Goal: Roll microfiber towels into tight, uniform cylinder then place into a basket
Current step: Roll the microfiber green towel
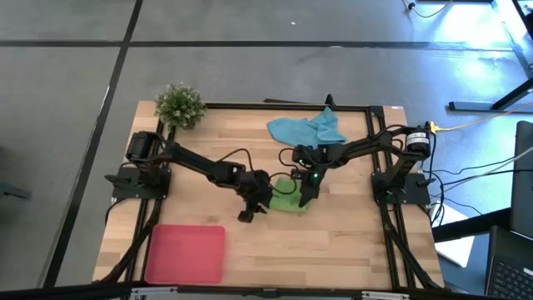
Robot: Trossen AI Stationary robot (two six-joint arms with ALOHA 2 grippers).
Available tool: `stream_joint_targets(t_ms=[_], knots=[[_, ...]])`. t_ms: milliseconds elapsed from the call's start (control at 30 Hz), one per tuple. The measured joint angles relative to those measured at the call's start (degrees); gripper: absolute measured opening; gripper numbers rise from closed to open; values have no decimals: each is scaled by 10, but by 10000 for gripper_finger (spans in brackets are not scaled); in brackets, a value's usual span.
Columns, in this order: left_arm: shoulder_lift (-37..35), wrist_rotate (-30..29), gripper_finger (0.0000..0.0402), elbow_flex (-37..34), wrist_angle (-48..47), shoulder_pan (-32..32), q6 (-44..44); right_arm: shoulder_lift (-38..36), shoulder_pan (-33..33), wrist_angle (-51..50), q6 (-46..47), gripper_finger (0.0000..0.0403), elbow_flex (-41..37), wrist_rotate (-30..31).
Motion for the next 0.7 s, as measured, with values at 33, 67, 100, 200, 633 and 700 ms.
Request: stream_joint_targets(t_ms=[33,67,100,200,633,700], knots=[[5,-14,96,0,0,-1,-2,0,0,2,0,13,0,0],[10,-36,96,0,1,-3,-2,0,0,3,0,13,0,-1],[13,-58,96,0,1,-3,-1,0,0,3,0,13,0,-3],[14,-102,96,-1,15,1,2,0,0,3,0,13,0,-4],[13,-114,96,-1,78,31,31,0,0,1,0,13,0,-5],[13,-114,96,-1,79,35,31,0,0,0,0,13,0,-10]])
